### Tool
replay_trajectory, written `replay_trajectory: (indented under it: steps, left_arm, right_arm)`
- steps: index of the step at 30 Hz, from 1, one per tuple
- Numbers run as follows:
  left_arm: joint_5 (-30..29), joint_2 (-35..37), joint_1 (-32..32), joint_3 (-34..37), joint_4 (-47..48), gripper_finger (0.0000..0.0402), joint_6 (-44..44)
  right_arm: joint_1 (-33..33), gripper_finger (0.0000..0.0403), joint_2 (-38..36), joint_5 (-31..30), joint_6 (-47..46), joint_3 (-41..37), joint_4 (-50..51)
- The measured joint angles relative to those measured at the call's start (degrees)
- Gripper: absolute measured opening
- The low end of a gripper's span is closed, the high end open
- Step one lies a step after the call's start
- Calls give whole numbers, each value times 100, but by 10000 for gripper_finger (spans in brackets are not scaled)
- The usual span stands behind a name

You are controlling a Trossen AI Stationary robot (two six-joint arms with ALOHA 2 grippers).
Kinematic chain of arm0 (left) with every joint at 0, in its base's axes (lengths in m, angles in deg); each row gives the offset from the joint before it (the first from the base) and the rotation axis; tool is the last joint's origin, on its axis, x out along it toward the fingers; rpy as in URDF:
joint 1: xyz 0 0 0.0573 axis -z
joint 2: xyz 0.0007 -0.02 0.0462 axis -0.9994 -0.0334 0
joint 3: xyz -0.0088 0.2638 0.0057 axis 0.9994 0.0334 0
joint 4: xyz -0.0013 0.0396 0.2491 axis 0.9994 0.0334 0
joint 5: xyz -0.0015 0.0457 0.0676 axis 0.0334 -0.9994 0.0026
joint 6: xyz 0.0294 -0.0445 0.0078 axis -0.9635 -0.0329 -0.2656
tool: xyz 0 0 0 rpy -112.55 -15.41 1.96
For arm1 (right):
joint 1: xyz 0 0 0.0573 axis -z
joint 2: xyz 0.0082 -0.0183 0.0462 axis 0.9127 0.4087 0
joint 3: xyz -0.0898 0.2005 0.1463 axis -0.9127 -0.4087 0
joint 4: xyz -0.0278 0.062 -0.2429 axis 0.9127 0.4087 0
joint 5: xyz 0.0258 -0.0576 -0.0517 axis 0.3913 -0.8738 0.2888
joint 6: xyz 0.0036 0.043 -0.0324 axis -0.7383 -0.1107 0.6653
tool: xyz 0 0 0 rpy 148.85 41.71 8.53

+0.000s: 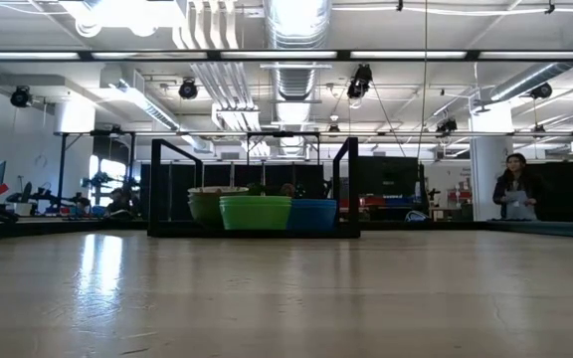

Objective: Pick & Place Mini bowls
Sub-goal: Return to Home Position

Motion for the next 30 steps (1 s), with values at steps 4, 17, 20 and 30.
replay_trajectory:
  steps: [4,17,20,30]
  left_arm:
    - [21,568,4,601,-566,0,-20]
    - [193,1846,-2,1435,-749,0,50]
    - [394,2045,-2,1535,-910,0,-60]
    - [607,2734,-2,1895,-1031,0,-227]
  right_arm:
    - [-2,8,-616,2,-38,-918,-725]
    - [0,8,-2867,-187,-205,-3848,-2958]
    - [2,8,-3344,-258,-250,-4431,-3392]
    - [2,8,-4678,-296,-359,-5836,-4371]
